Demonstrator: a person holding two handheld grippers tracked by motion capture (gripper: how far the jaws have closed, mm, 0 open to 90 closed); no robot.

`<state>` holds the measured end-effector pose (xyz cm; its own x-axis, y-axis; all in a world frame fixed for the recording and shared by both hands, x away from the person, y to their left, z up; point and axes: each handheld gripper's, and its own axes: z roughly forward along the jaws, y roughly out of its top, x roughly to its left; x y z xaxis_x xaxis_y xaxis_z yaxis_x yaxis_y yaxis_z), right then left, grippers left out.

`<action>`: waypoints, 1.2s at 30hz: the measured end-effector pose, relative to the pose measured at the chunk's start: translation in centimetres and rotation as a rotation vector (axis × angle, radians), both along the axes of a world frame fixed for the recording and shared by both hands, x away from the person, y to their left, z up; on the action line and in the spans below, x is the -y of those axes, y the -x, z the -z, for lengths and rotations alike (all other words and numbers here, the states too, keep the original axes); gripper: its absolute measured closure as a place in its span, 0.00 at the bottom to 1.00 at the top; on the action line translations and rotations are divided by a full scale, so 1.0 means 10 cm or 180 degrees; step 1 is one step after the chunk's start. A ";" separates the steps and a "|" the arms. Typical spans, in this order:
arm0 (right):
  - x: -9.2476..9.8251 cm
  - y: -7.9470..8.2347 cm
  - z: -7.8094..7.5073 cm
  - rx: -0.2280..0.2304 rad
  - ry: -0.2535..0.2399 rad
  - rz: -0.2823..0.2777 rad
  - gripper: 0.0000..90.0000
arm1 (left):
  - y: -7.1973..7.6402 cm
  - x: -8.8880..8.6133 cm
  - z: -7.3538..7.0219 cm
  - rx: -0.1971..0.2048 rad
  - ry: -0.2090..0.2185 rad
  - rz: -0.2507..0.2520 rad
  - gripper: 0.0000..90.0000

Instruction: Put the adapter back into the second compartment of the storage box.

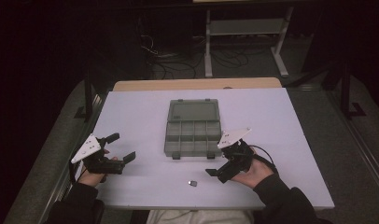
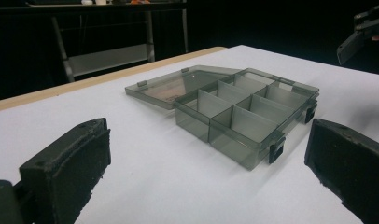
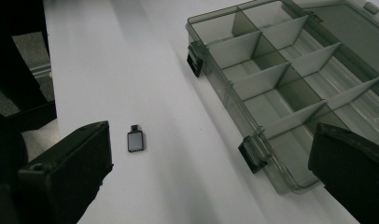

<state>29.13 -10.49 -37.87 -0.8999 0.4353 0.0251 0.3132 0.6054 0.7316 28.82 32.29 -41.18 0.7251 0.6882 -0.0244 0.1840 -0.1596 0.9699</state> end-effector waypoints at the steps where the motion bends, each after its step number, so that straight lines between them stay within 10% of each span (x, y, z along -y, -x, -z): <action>1: -0.01 0.00 0.00 -0.0004 -0.0001 -0.0014 0.00 | 0.00 0.00 0.00 0.0001 -0.0002 0.0000 0.00; 36: -0.43 0.05 0.17 -0.0199 0.0254 -0.0424 0.00 | 0.00 0.00 0.00 0.0003 0.0004 0.0015 0.00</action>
<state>28.60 -6.22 -39.57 -0.9475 0.3152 0.0531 0.2699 0.7001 0.6611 28.81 32.26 -41.19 0.7283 0.6848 -0.0245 0.1823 -0.1591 0.9703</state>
